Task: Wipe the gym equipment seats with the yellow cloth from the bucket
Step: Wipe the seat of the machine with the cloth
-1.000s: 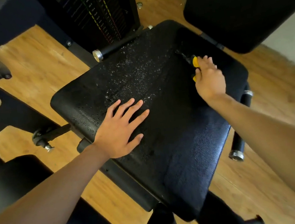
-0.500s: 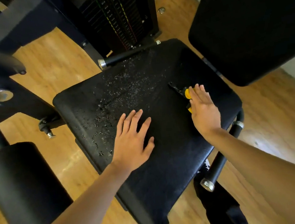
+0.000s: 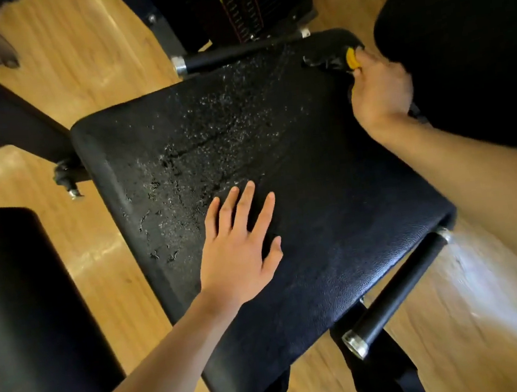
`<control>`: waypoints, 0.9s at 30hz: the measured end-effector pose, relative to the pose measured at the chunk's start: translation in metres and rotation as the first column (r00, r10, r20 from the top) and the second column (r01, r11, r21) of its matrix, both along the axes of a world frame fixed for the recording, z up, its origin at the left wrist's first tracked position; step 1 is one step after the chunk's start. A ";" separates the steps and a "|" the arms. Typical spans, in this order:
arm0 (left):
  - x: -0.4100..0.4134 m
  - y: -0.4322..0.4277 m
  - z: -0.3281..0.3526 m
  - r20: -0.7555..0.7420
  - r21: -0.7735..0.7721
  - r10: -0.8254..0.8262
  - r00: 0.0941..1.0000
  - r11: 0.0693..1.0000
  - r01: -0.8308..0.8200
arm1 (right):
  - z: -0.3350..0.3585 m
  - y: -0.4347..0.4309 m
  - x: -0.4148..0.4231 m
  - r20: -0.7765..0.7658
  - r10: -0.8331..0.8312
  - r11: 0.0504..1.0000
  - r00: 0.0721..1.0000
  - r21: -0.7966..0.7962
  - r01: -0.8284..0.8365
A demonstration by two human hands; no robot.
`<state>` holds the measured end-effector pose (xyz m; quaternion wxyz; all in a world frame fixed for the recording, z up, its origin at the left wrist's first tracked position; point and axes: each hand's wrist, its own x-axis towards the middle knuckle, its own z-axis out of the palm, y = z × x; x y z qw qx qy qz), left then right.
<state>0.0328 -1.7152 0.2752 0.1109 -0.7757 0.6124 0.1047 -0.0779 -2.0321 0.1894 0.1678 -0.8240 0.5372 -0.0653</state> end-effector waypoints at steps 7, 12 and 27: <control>0.000 -0.001 0.003 -0.004 0.002 0.005 1.000 1.000 -0.005 | 0.005 0.079 -0.073 0.017 -0.065 0.995 0.998 -0.069 0.066; -0.001 -0.002 0.004 0.005 0.002 0.008 1.000 1.000 -0.008 | 0.003 0.084 -0.080 0.107 -0.089 0.992 0.990 -0.084 0.098; 0.001 -0.001 0.001 0.010 0.002 -0.004 1.000 1.000 0.004 | -0.002 0.028 -0.035 0.109 0.054 0.997 0.993 -0.061 -0.048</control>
